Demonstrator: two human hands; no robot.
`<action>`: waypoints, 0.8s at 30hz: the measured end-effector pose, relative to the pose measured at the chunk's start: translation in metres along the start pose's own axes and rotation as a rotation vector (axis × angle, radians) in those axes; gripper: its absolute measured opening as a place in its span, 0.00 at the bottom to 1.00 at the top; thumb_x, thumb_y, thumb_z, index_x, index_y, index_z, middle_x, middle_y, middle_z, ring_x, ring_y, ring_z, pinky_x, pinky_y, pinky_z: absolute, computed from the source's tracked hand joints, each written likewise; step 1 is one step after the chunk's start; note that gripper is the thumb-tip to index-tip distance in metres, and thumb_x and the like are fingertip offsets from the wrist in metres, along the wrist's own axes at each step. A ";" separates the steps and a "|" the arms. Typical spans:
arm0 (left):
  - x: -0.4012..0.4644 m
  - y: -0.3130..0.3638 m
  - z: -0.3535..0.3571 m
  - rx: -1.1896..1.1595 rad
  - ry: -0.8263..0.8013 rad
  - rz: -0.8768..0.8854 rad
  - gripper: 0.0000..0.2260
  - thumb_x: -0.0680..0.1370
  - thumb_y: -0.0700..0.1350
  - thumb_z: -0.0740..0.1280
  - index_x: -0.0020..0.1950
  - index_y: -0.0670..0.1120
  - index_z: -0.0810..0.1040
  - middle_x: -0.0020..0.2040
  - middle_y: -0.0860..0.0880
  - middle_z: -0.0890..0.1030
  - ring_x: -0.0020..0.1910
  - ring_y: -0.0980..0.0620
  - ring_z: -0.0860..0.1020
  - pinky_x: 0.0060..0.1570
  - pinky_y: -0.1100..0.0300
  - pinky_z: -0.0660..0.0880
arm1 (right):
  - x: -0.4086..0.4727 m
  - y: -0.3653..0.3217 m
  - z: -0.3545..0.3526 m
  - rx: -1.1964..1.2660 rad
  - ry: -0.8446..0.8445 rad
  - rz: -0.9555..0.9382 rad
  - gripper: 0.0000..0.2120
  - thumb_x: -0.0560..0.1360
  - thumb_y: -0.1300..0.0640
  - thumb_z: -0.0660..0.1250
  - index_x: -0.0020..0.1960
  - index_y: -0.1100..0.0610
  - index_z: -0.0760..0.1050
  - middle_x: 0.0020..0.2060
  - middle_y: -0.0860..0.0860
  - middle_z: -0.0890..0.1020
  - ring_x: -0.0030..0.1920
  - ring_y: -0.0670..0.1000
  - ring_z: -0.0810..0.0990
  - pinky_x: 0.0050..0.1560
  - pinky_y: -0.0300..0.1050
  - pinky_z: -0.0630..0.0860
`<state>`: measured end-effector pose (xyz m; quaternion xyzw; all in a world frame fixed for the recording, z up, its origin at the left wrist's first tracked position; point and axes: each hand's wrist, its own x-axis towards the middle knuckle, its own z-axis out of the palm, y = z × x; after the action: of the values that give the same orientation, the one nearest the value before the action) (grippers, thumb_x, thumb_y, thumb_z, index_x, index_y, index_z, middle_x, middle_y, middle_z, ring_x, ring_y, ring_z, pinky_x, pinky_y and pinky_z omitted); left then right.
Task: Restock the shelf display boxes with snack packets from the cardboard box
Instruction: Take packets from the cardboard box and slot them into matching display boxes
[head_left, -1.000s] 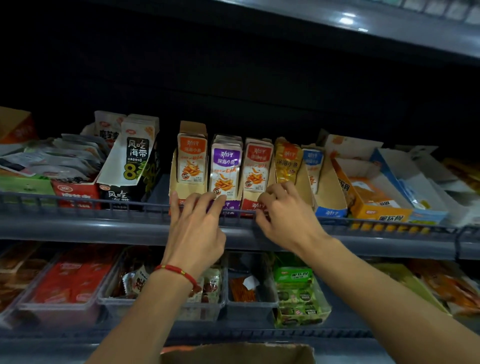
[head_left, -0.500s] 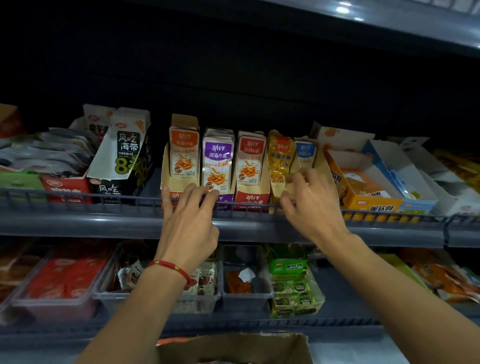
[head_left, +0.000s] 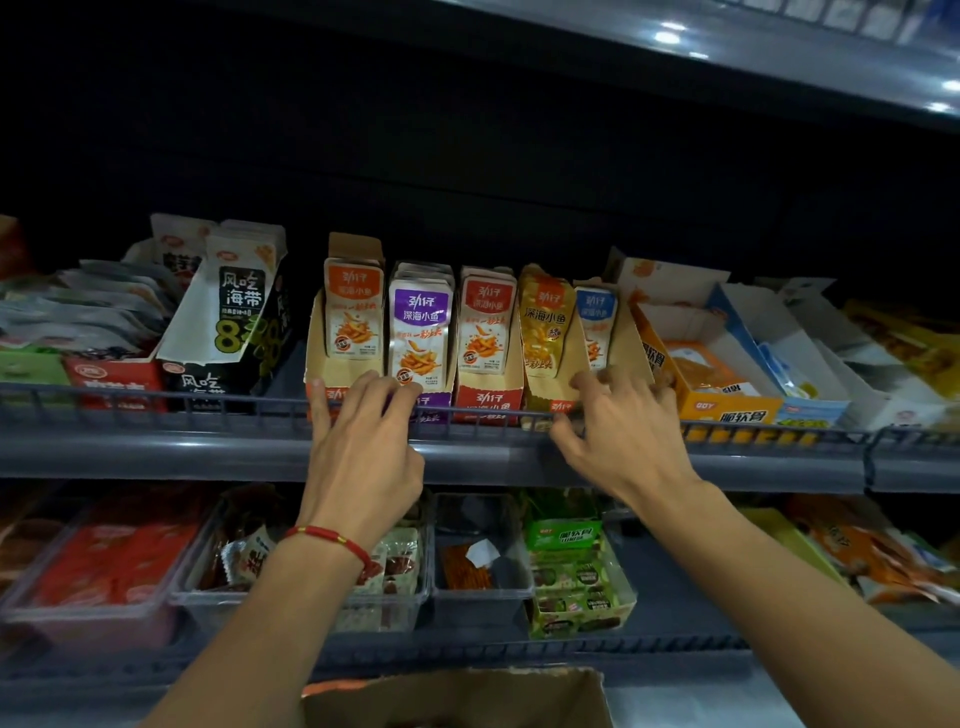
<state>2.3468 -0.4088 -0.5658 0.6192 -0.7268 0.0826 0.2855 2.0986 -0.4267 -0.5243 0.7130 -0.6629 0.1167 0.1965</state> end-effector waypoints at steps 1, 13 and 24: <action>0.000 0.001 0.000 -0.003 0.003 -0.003 0.27 0.72 0.40 0.69 0.72 0.47 0.72 0.67 0.48 0.74 0.74 0.47 0.67 0.76 0.32 0.48 | 0.002 -0.006 -0.002 0.006 0.010 -0.043 0.23 0.77 0.39 0.56 0.66 0.51 0.73 0.63 0.56 0.76 0.62 0.57 0.76 0.65 0.61 0.69; 0.000 -0.003 0.000 -0.036 0.042 0.014 0.26 0.72 0.39 0.69 0.70 0.48 0.74 0.65 0.49 0.76 0.71 0.48 0.69 0.77 0.35 0.48 | 0.014 -0.050 0.009 0.135 0.009 -0.273 0.22 0.77 0.43 0.61 0.64 0.55 0.75 0.74 0.55 0.67 0.75 0.57 0.62 0.73 0.64 0.61; -0.045 0.012 -0.006 -0.110 0.155 0.123 0.20 0.71 0.36 0.69 0.64 0.43 0.78 0.60 0.45 0.77 0.64 0.44 0.74 0.67 0.40 0.70 | -0.065 -0.046 0.005 0.385 0.199 -0.481 0.07 0.76 0.53 0.62 0.52 0.53 0.76 0.48 0.47 0.77 0.45 0.47 0.75 0.45 0.41 0.72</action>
<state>2.3409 -0.3651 -0.5811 0.5485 -0.7427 0.1077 0.3687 2.1376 -0.3690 -0.5625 0.8583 -0.4187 0.2593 0.1437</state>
